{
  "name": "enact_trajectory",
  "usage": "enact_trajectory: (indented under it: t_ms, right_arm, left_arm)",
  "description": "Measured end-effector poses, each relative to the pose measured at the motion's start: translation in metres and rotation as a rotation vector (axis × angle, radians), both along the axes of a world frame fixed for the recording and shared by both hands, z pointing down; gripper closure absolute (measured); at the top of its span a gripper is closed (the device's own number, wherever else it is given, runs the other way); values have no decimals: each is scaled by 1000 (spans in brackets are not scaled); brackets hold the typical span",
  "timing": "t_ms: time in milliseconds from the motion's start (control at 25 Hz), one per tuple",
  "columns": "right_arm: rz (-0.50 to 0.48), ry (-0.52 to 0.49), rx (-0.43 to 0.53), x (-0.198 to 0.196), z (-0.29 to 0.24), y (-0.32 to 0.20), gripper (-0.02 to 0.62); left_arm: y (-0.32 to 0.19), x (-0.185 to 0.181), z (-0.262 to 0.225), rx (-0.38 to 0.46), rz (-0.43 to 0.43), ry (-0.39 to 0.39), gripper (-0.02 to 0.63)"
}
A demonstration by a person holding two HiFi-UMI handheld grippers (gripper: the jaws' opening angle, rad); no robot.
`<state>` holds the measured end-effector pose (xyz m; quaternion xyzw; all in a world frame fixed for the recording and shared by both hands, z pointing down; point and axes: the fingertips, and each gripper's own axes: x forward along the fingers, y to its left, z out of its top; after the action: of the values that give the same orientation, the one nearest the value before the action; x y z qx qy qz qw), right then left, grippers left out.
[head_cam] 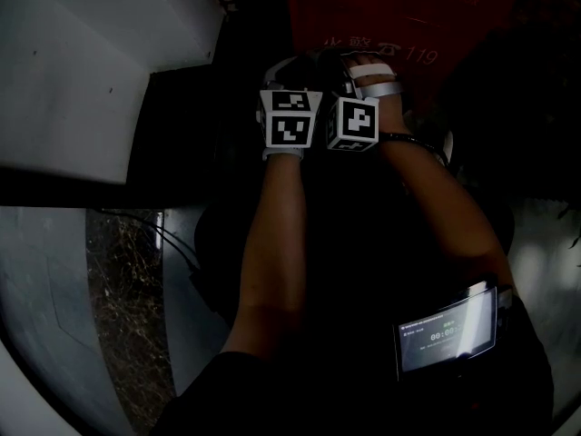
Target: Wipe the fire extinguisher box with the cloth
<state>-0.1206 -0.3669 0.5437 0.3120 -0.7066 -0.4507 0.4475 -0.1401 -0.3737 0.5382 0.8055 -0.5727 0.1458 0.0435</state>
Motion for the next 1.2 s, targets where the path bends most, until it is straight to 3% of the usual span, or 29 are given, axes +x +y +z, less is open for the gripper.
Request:
enact_trajectory:
  t_ms: [160,360,600,760,920,1200]
  right_arm:
    - [1,-40,-7,1,4,-9,560]
    - [2,-84,-9,10,4,-9,560]
    - [49,-113,-21,36,0,-9,560]
    - [63,-97,-14,44,0,-10,560]
    - [87,-77,-17,55,2,-9,560]
    - [161,-15,-33,96,3,-9,560]
  left_arm:
    - [-6,5,3,-7,12,18,606]
    - [-9,14,-1,-18,19,99,606]
    - [-12,35,-4,5,62,100,606]
    - [-13,49,3,16,91,54,606]
    - [-8,66,-1,-1,128,101,606]
    - [1,112,0,0,219,109,606]
